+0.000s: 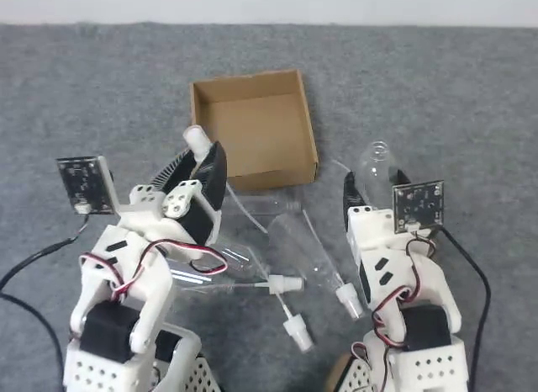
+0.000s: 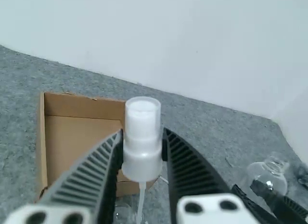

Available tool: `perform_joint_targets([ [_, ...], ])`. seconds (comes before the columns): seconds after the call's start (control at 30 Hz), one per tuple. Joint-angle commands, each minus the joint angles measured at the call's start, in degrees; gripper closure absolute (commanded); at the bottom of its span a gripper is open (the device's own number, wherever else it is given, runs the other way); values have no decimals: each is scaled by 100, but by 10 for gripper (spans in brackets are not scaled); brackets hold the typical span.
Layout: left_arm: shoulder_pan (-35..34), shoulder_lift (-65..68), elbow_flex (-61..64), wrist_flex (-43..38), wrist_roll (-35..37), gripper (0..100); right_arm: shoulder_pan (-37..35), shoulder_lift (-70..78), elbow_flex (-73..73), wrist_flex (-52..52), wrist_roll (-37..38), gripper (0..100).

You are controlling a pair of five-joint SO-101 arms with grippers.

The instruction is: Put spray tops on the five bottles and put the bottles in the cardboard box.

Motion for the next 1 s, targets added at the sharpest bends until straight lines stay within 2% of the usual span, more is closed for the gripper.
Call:
perform_joint_targets([
  [0.0, -35, -114, -92, -211, 88, 990, -163, -154, -79, -40, -9, 894],
  [0.27, -44, -114, -92, -211, 97, 990, -567, -154, 220, -312, -9, 894],
  [0.47, -677, -114, -84, -413, 431, 990, -840, -154, 554, -796, 0, 894],
  [0.73, -782, -114, -101, -413, 633, 990, -857, -154, 571, -831, 9, 894],
  [0.97, -791, -114, -101, -413, 1064, 990, -1182, -154, 730, -840, 721, 894],
])
